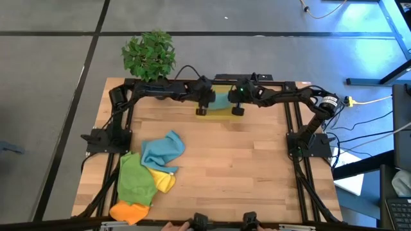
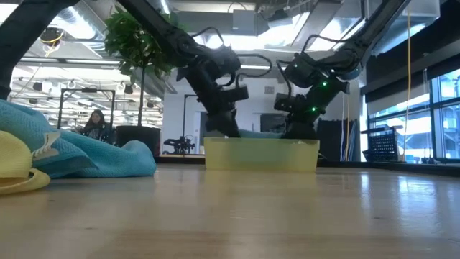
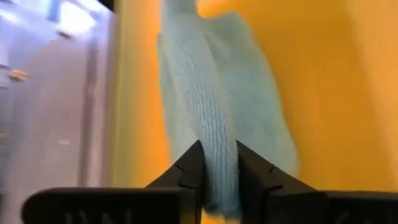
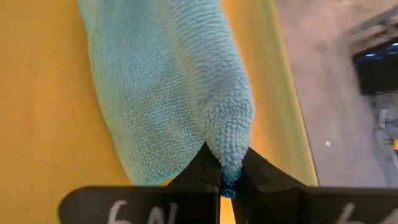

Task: Fold microfiber towels
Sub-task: Put the folded left blue microfiber towel into the yellow bin

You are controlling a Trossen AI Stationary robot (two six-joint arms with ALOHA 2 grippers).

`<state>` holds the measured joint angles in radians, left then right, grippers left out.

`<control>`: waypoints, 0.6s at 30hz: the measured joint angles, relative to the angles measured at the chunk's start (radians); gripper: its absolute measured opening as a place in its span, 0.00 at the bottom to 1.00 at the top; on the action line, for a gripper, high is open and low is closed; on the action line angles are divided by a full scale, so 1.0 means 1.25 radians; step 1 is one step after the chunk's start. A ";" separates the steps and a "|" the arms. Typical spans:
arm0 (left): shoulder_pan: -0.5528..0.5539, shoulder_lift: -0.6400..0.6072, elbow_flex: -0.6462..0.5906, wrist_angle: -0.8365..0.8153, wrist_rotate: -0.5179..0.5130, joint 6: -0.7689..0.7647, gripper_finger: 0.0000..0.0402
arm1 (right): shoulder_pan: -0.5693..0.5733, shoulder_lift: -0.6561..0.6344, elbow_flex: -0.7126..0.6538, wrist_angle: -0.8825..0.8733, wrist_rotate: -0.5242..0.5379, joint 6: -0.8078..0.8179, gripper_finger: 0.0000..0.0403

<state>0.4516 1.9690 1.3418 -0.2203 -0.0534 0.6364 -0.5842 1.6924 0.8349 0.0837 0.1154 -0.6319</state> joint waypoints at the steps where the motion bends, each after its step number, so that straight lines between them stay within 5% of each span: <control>1: 0.002 0.000 0.000 -0.012 0.018 -0.005 0.17 | 0.000 0.000 0.010 -0.023 -0.010 0.001 0.03; 12: -0.022 -0.001 0.000 -0.068 0.020 -0.028 0.24 | 0.005 -0.016 0.056 -0.130 -0.106 0.021 0.03; 18: -0.033 -0.015 0.000 -0.092 -0.057 -0.011 0.09 | 0.025 -0.052 0.057 -0.145 -0.110 0.045 0.03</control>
<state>0.4099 1.9500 1.3418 -0.3352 -0.1244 0.6231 -0.5527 1.6272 0.9062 -0.0978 -0.0222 -0.5763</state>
